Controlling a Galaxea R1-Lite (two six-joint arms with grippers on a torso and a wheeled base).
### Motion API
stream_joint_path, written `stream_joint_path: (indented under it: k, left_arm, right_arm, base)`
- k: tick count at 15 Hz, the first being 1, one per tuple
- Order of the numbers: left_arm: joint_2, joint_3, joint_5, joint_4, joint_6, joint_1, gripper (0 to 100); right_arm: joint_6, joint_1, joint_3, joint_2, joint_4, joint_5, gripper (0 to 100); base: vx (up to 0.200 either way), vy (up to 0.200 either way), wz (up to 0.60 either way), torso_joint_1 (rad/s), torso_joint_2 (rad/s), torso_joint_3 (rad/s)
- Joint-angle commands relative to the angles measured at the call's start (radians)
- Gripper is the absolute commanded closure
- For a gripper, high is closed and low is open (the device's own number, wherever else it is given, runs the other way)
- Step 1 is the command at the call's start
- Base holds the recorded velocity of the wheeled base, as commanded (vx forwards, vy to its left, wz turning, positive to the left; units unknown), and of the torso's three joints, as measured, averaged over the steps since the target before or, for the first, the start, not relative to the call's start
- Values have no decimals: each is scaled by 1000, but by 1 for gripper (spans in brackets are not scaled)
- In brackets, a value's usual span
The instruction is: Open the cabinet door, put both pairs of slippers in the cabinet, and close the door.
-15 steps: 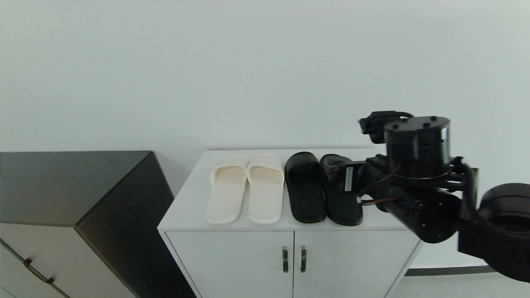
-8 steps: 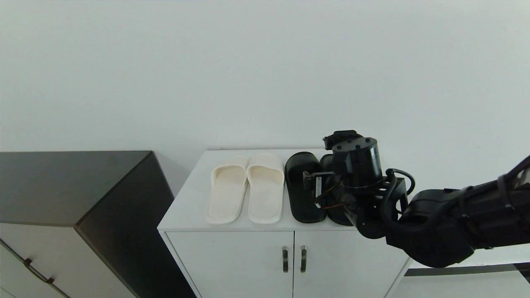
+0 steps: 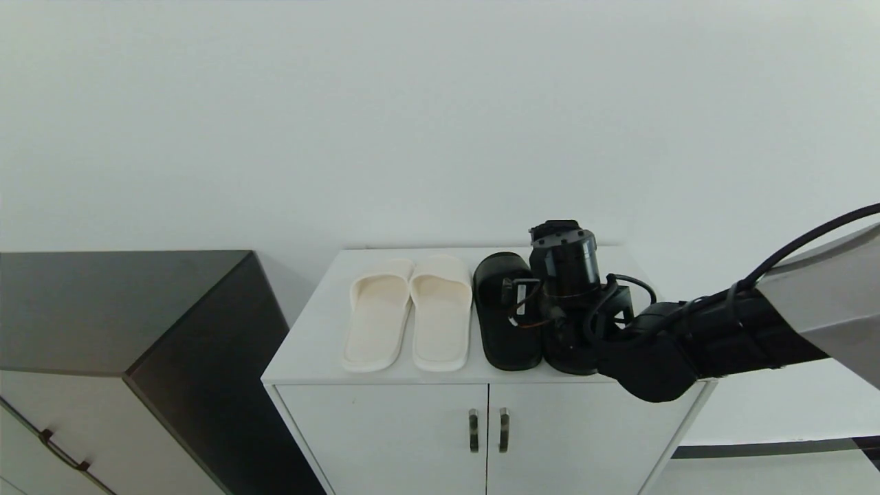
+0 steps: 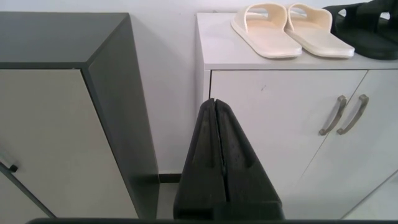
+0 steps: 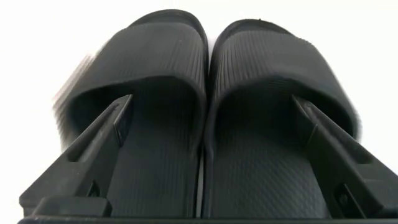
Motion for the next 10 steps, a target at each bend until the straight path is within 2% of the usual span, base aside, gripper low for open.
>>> stream_joint_path:
  k: [1,6,7,10]
  left_arm:
    - [1,0,0,0,-1,0,100]
    - [1,0,0,0,-1,0,100]
    - [1,0,0,0,-1,0,100]
    - [1,0,0,0,-1,0,100]
  right_arm:
    - [4,-12,-41,58,0,0,0]
    - [3,-57,-167,156,6,0,0]
    - [3,-61,-179,165,3,0,100]
    - [-2,-66,-197,174,3,-3,100]
  base:
    - [0,0,0,0,0,0]
    - [0,0,0,0,0,0]
    - [0,0,0,0,0,0]
    - [0,0,0,0,0,0]
